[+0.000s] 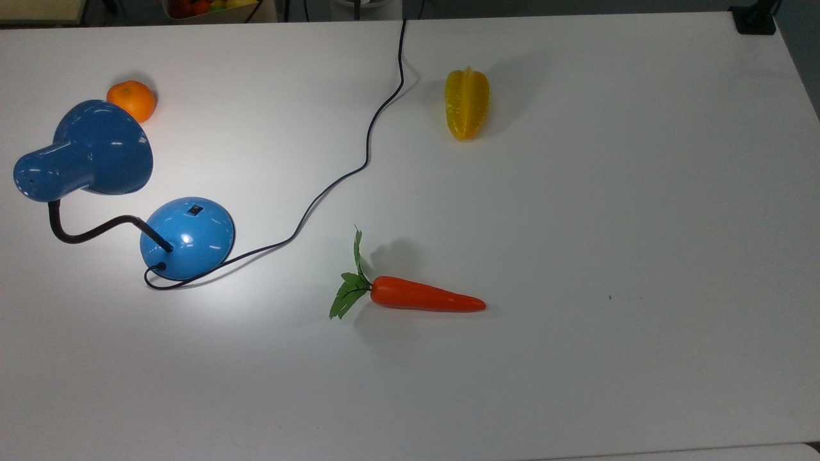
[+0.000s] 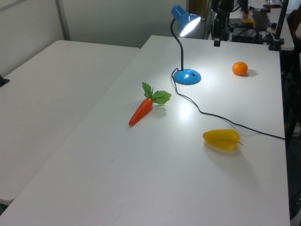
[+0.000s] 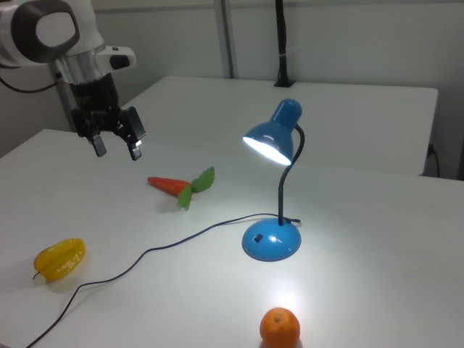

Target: Turn off lamp

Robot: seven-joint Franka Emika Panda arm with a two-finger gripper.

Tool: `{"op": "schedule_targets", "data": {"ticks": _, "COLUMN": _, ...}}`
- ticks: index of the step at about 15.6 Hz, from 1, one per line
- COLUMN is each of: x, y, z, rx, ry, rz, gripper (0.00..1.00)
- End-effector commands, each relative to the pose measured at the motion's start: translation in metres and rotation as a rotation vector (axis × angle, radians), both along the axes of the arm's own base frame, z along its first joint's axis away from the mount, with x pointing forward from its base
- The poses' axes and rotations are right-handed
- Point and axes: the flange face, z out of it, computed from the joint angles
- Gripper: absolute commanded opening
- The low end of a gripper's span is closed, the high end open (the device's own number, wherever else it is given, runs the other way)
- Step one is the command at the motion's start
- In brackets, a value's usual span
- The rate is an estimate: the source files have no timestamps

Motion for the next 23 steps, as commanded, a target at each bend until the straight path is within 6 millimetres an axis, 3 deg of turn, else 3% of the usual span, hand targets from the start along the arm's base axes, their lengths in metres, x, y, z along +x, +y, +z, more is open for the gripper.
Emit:
{"op": "schedule_targets", "data": {"ticks": 1, "x": -0.0055, "y": -0.0038, "z": 0.0056, "rx": -0.005, "ry": 0.021, "rz": 0.005, "gripper": 1.0}}
{"op": "schedule_targets", "data": {"ticks": 13, "x": -0.005, "y": -0.0046, "z": 0.0048, "rx": -0.005, "ry": 0.023, "rz": 0.01, "gripper": 1.0}}
{"op": "schedule_targets", "data": {"ticks": 16, "x": -0.0048, "y": -0.0054, "z": 0.0049, "rx": -0.005, "ry": 0.022, "rz": 0.013, "gripper": 0.89}}
{"op": "schedule_targets", "data": {"ticks": 18, "x": -0.0048, "y": -0.0054, "z": 0.0049, "rx": -0.005, "ry": 0.022, "rz": 0.015, "gripper": 0.75}}
{"op": "schedule_targets", "data": {"ticks": 23, "x": -0.0044, "y": -0.0046, "z": 0.0035, "rx": -0.005, "ry": 0.023, "rz": 0.016, "gripper": 0.06}}
